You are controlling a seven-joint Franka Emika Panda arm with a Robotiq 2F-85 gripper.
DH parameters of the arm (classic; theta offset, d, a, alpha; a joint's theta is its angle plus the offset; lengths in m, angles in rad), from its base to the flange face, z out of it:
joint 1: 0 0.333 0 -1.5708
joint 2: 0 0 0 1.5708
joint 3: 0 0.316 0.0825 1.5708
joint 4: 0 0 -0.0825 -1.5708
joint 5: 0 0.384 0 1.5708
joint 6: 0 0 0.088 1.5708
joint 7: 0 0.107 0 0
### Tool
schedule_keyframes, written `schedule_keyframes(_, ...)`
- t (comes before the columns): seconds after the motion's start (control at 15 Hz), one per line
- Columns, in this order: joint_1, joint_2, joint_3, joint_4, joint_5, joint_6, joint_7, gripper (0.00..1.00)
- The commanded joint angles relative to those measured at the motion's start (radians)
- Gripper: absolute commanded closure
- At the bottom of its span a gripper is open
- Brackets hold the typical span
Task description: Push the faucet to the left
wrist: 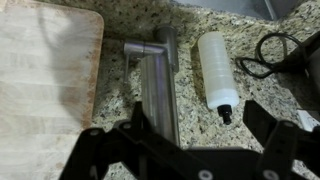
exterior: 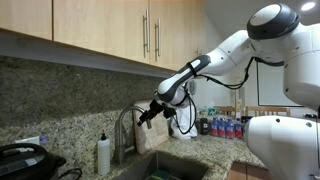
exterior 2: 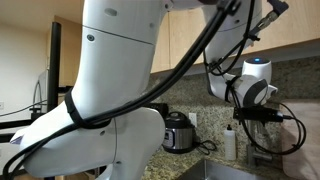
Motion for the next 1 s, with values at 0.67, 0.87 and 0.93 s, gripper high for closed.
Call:
schedule_keyframes(0.67, 0.109, 0.115, -0.059, -0.039, -0.063, 0.098, 0.108, 0.00)
schedule_keyframes(0.87, 0.089, 0.167, -0.014, -0.058, -0.052, 0.125, 0.141, 0.00)
schedule_keyframes(0.93, 0.086, 0.182, -0.002, -0.063, -0.045, 0.123, 0.155, 0.00)
